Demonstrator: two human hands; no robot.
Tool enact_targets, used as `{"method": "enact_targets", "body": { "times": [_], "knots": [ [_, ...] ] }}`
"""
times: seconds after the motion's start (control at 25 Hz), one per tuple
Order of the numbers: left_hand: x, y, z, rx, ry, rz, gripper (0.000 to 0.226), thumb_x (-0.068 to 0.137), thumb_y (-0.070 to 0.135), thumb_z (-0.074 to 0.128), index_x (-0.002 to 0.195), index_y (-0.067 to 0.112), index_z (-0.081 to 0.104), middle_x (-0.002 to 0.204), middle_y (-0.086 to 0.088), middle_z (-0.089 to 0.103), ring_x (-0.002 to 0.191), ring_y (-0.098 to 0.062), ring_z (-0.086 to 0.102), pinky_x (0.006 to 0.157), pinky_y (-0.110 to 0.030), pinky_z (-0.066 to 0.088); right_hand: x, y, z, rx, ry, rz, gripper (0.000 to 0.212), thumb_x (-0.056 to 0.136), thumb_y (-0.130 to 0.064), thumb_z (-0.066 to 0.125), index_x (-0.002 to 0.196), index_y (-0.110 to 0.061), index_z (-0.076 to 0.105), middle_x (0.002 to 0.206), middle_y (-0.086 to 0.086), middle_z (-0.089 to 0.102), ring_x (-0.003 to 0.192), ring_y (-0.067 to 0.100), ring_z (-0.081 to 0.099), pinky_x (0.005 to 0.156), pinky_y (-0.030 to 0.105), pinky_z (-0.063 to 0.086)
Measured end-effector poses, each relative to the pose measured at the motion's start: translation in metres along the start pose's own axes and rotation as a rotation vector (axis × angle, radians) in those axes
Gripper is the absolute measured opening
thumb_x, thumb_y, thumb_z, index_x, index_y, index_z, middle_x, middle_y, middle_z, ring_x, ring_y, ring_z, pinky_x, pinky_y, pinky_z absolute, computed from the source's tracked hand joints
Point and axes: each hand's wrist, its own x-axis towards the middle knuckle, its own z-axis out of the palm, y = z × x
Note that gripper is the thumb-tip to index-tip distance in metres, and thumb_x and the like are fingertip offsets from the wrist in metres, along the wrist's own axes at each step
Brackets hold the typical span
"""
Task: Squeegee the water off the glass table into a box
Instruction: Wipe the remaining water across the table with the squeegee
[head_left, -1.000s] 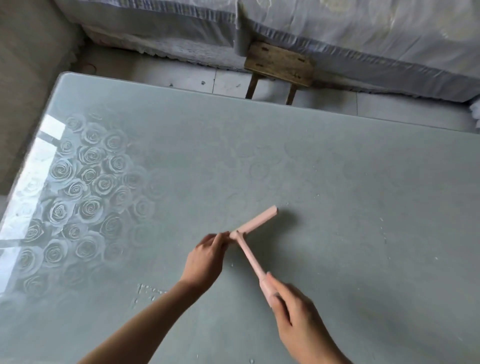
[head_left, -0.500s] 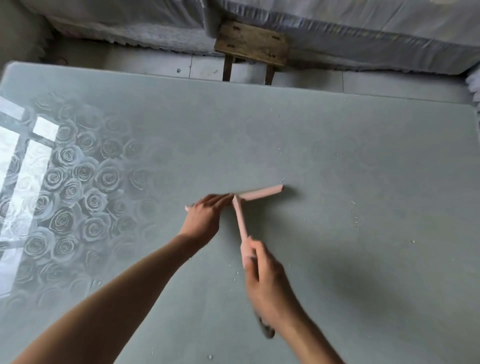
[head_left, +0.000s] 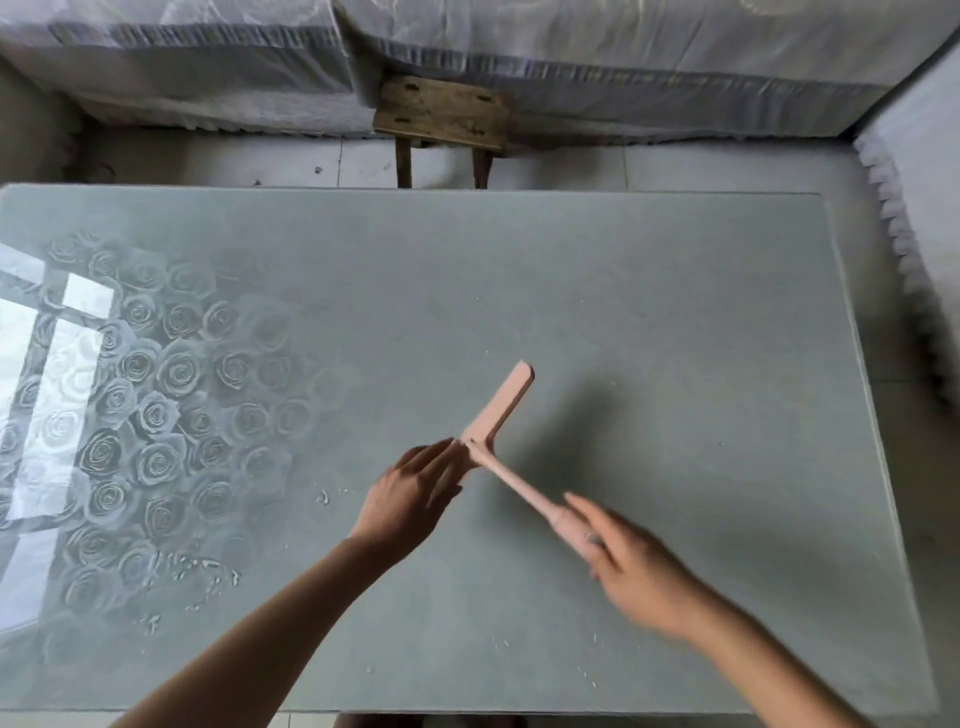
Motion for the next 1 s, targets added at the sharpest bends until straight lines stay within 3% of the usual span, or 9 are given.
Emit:
{"method": "enact_targets", "body": {
  "times": [0.12,0.2,0.32,0.52,0.64,0.76,0.88,1.0],
  "knots": [
    [0.016,0.022,0.014,0.112,-0.073,-0.078,0.061,0.096,0.040,0.049,0.148,0.015,0.032,0.153,-0.001,0.034,0.139,-0.020,0.033,0.108,-0.033,0.035,-0.011,0.062,-0.069,-0.165,0.035,0.070,0.033,0.098,-0.024,0.046,0.131,-0.028,0.048,0.126,-0.007,0.058,0.109,0.017,0.058,0.089,0.026,0.043],
    [0.026,0.028,0.024,0.187,-0.125,-0.173,0.062,0.099,0.039,0.041,0.152,0.014,0.021,0.158,-0.004,0.020,0.144,-0.021,0.022,0.113,-0.034,0.026,-0.027,0.105,-0.116,-0.292,0.073,0.133,0.020,0.094,-0.035,0.051,0.114,-0.036,0.055,0.102,-0.013,0.066,0.092,0.018,0.064,0.076,0.032,0.048],
    [0.033,0.027,0.032,0.296,-0.196,-0.288,0.064,0.100,0.039,0.036,0.153,0.012,0.012,0.160,-0.009,0.008,0.146,-0.025,0.013,0.116,-0.038,0.020,-0.041,0.163,-0.176,-0.459,0.086,0.220,0.012,0.091,-0.040,0.055,0.102,-0.042,0.056,0.077,-0.021,0.061,0.071,0.009,0.061,0.066,0.033,0.049],
    [0.039,0.014,0.038,0.441,-0.235,-0.313,0.065,0.099,0.046,0.032,0.153,0.016,0.014,0.160,-0.013,0.003,0.147,-0.029,0.009,0.118,-0.039,0.015,-0.027,0.219,-0.219,-0.587,-0.018,0.304,0.015,0.095,-0.037,0.047,0.099,-0.050,0.052,0.092,-0.019,0.060,0.087,0.012,0.060,0.079,0.036,0.048],
    [0.043,0.012,0.044,0.443,-0.211,-0.306,0.062,0.098,0.047,0.035,0.151,0.016,0.025,0.159,-0.016,0.009,0.145,-0.032,0.015,0.117,-0.040,0.017,-0.011,0.234,-0.215,-0.638,-0.010,0.260,0.031,0.098,-0.034,0.042,0.121,-0.051,0.053,0.097,-0.014,0.058,0.097,0.018,0.060,0.082,0.034,0.046],
    [0.042,0.015,0.046,0.480,-0.225,-0.312,0.062,0.097,0.047,0.037,0.149,0.013,0.029,0.158,-0.019,0.012,0.144,-0.035,0.018,0.117,-0.041,0.018,-0.007,0.245,-0.207,-0.569,0.004,0.196,0.034,0.097,-0.033,0.043,0.127,-0.046,0.053,0.092,-0.007,0.060,0.091,0.019,0.061,0.080,0.035,0.048],
    [0.044,0.016,0.047,0.481,-0.227,-0.322,0.063,0.097,0.046,0.040,0.148,0.010,0.032,0.157,-0.023,0.014,0.144,-0.038,0.020,0.116,-0.043,0.020,-0.017,0.251,-0.209,-0.497,0.107,0.115,0.030,0.093,-0.036,0.050,0.119,-0.046,0.059,0.083,-0.015,0.060,0.080,0.013,0.062,0.071,0.032,0.049],
    [0.047,0.018,0.047,0.508,-0.244,-0.326,0.064,0.097,0.046,0.039,0.148,0.008,0.031,0.156,-0.024,0.015,0.143,-0.038,0.021,0.116,-0.042,0.022,-0.034,0.261,-0.232,-0.422,0.204,0.166,0.036,0.083,-0.050,0.046,0.112,-0.041,0.067,0.073,-0.013,0.060,0.071,0.013,0.062,0.065,0.032,0.051]
  ]
}}
